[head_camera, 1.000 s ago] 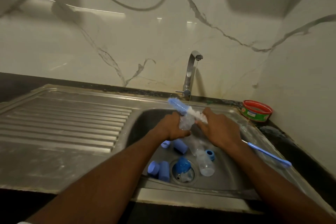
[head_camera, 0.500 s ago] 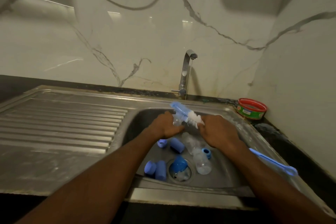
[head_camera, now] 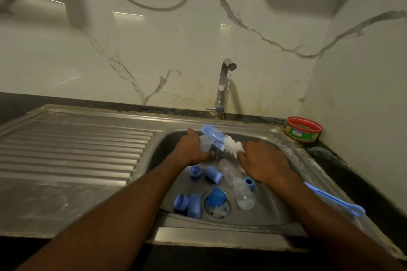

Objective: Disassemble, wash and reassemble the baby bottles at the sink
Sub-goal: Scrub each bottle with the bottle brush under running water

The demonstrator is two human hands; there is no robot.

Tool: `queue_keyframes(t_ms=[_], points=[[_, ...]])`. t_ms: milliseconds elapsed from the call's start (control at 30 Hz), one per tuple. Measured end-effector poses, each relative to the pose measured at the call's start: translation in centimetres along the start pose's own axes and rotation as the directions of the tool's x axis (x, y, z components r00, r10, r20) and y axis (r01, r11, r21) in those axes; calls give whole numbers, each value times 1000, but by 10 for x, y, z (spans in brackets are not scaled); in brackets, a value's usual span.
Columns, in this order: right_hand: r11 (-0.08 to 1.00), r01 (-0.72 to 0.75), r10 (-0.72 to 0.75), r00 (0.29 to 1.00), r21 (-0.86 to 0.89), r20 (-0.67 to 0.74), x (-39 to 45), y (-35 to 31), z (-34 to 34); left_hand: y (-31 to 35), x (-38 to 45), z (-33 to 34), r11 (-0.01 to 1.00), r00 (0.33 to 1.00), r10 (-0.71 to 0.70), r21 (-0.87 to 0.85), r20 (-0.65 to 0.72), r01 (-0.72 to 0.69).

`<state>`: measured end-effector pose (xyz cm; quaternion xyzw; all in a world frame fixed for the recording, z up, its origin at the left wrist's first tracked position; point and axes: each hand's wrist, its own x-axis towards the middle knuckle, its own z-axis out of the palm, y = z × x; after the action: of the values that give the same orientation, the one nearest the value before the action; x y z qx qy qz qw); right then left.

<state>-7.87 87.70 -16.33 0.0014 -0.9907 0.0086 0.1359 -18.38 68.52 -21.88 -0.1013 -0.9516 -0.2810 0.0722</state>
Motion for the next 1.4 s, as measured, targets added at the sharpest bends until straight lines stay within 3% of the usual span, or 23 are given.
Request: queue_keyframes(t_ms=[133, 233, 300, 367, 467, 567, 633, 700, 767, 833, 900, 967, 1100, 1167, 1300, 1400], points=[[998, -56, 56, 998, 20, -21, 7, -10, 2, 36, -16, 3, 989, 977, 148, -10, 151, -148], [995, -98, 97, 993, -14, -67, 19, -11, 2, 48, -26, 12, 928, 890, 370, -63, 267, -367], [993, -114, 115, 992, 23, -54, 21, -3, 0, 39, -22, 11, 926, 921, 351, 82, 168, -368], [984, -146, 150, 988, 98, -31, 19, 8, -3, 25, -13, 9, 960, 974, 228, 168, -12, -222], [966, -173, 186, 981, 193, -52, 21, 24, -3, 9, -4, 4, 991, 986, 100, -77, -134, -111], [937, -198, 216, 976, 287, -31, 27, 28, -5, 12, -3, 0, 940, 962, 130, -279, -240, -197], [875, -197, 205, 978, 442, 31, 31, 21, -9, 24, -9, 0, 880, 939, 268, -342, -217, -330], [776, -177, 179, 982, 606, 58, 33, 15, -9, 32, -15, 5, 823, 892, 441, -354, -96, -444], [715, -183, 192, 979, 675, 62, 33, 13, -10, 34, -16, 10, 814, 860, 510, -318, -7, -486], [675, -219, 191, 974, 705, 120, 30, 15, -11, 31, -14, 9, 820, 868, 490, -295, -79, -489], [654, -244, 156, 970, 716, 189, 26, 14, -12, 26, -12, 3, 854, 899, 370, -296, -235, -428], [651, -208, 132, 978, 730, 161, 23, 9, -12, 20, -8, -2, 879, 903, 300, -278, -306, -387], [637, -169, 175, 982, 752, 72, 27, 7, -10, 23, -15, 3, 779, 828, 557, -305, -63, -547], [648, -193, 197, 977, 737, 82, 26, 12, -10, 26, -16, 5, 748, 782, 623, -282, -14, -601], [682, -173, 148, 984, 711, 98, 22, 17, -13, 23, -11, -1, 780, 833, 527, -294, -168, -553], [756, -119, 117, 992, 644, 46, 25, 14, -12, 22, -14, -5, 818, 863, 497, -280, -94, -502]])
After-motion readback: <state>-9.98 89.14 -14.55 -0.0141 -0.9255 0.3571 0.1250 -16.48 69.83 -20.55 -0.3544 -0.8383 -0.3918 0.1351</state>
